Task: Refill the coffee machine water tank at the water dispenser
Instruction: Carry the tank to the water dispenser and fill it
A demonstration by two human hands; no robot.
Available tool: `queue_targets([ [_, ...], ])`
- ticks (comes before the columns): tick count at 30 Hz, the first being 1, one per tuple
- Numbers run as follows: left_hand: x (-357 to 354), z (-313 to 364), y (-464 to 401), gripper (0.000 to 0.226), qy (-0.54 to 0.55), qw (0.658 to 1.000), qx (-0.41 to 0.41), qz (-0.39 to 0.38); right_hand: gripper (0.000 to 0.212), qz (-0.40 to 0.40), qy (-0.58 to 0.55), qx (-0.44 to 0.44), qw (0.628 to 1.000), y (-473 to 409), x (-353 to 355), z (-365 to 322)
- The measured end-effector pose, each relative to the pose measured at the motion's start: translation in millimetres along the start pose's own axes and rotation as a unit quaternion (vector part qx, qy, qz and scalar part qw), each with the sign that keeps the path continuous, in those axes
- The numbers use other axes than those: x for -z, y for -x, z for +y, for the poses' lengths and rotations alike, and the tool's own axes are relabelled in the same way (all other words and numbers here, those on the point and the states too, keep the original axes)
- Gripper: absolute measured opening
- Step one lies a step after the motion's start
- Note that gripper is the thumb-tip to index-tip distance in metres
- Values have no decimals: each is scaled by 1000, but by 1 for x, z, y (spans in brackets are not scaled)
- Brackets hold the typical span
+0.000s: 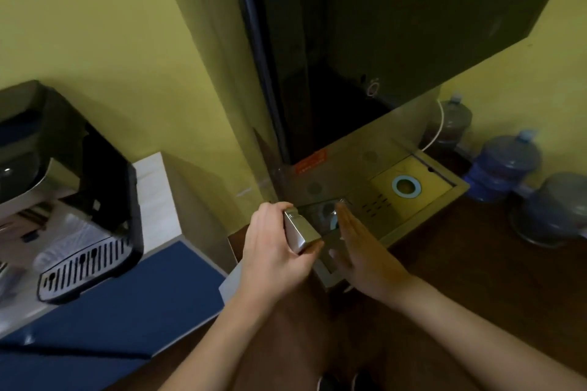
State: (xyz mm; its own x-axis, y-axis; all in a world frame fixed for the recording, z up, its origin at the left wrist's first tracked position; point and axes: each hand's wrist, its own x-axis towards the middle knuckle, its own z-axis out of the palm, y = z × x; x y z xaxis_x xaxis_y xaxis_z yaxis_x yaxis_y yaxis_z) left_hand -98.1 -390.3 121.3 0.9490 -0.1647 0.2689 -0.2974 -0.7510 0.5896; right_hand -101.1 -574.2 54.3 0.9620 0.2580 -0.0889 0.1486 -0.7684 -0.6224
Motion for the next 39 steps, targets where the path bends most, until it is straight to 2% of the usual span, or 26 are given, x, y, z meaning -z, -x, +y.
queue_targets([
  [4, -21, 19, -19, 62, -43, 999, 5, -27, 83, -7, -71, -88, 994, 9, -7, 20],
  [7, -43, 33, -37, 69, -98, 994, -10, -37, 82, -42, -121, -134, 983, 5, 0, 35],
  [12, -81, 56, -60, 71, -154, 985, 1, -79, 88, -116, -184, -160, 963, -15, 9, 69],
  [17, -119, 81, -88, 65, -226, 966, 41, -119, 97, -213, -203, -149, 944, -38, 23, 112],
  [21, -150, 100, -113, 64, -283, 944, 56, -159, 98, -247, -240, -149, 927, -48, 34, 148],
  [27, -186, 128, -137, 60, -358, 912, 64, -188, 94, -278, -279, -115, 912, -57, 42, 179],
  [34, -203, 146, -152, 55, -432, 875, 34, -217, 71, -311, -287, -89, 902, -61, 47, 194],
  [39, -202, 148, -156, 63, -443, 868, 40, -222, 86, -307, -302, -66, 900, -65, 48, 195],
])
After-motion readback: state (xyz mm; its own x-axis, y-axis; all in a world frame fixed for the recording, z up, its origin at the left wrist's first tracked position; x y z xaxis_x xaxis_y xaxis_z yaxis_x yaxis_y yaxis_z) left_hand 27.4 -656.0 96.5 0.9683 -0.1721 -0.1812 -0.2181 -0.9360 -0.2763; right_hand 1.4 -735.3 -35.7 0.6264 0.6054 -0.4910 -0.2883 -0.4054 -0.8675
